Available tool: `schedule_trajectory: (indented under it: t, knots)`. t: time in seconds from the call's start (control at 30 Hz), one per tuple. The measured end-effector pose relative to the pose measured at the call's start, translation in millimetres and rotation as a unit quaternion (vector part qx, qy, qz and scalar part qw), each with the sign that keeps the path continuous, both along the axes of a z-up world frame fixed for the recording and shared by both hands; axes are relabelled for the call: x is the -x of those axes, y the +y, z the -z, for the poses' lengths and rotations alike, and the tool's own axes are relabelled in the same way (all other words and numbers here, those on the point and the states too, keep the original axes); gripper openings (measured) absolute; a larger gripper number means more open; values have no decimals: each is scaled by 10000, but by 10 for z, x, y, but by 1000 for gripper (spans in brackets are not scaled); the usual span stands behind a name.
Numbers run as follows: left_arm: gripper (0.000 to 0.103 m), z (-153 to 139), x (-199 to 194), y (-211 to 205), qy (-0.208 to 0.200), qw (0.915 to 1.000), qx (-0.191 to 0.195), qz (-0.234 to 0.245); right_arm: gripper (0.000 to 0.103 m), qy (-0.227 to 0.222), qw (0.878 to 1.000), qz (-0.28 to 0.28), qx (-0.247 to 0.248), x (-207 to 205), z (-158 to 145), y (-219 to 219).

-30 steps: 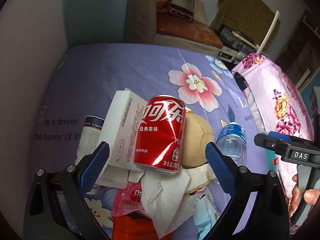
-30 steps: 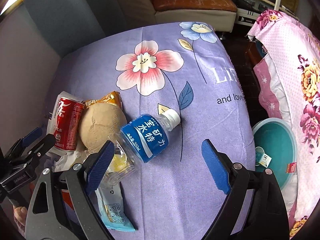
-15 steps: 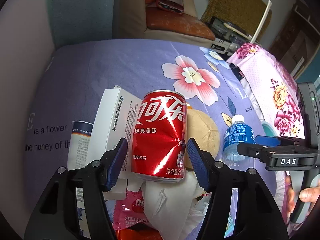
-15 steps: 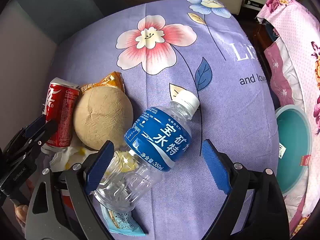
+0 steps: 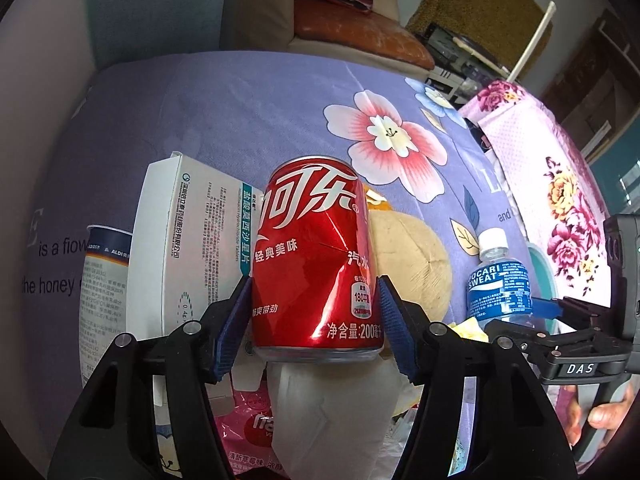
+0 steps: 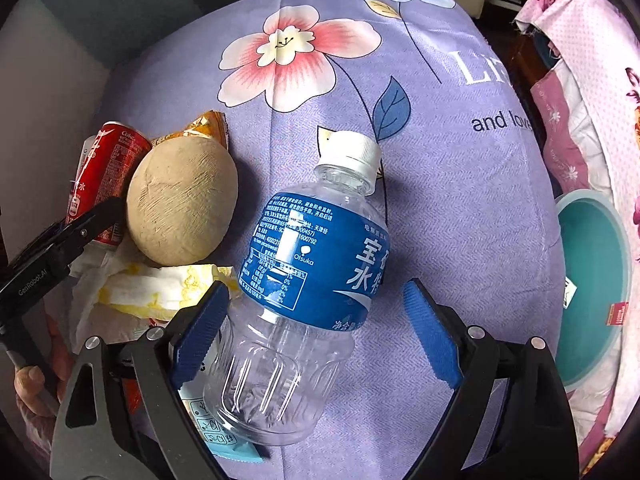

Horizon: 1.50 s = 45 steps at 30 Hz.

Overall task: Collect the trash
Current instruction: 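Grasp the red cola can with the left tool while the right tool grasps the water bottle, then carry the cola can and water bottle over the teal bin and release both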

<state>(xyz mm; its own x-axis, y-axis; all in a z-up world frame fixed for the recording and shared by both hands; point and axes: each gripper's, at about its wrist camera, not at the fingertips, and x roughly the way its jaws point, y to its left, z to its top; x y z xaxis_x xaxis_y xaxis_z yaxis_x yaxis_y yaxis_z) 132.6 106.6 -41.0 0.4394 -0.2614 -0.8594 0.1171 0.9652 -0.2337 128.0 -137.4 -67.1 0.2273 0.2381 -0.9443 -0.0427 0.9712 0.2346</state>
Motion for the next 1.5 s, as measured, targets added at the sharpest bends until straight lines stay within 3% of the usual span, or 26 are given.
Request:
schedule_trajectory:
  t: [0.13,0.2,0.23,0.57,0.97,1.27,1.5]
  knots:
    - [62,-22,27,-69,-161,9996,-223,8,84,-56,10000,-20,-64,-29,12,-4]
    - [62,-35,58,-89,-230,9993,-298,-28,72,-118,9998,-98,-119,-40,26,9]
    - [62,-43,72,-86,-249,9993,-285,-54,71,-151,9998,-123,-95,-40,28,27]
    - [62,-329,266,-19,-475,9985,268,21,71,-457,9988,-126,-116,25,-66,-66]
    - [62,-385,455,-474,-452,9978,240,426,70,-792,9964,74,-309,290,-317,-331]
    - [62,-433,570,-909,-450,9961,162,738,70,-1086,9915,481,-525,504,-495,-779]
    - [62,-408,658,-1485,-423,9919,62,1197,70,-1324,9853,844,-670,702,-573,-1219]
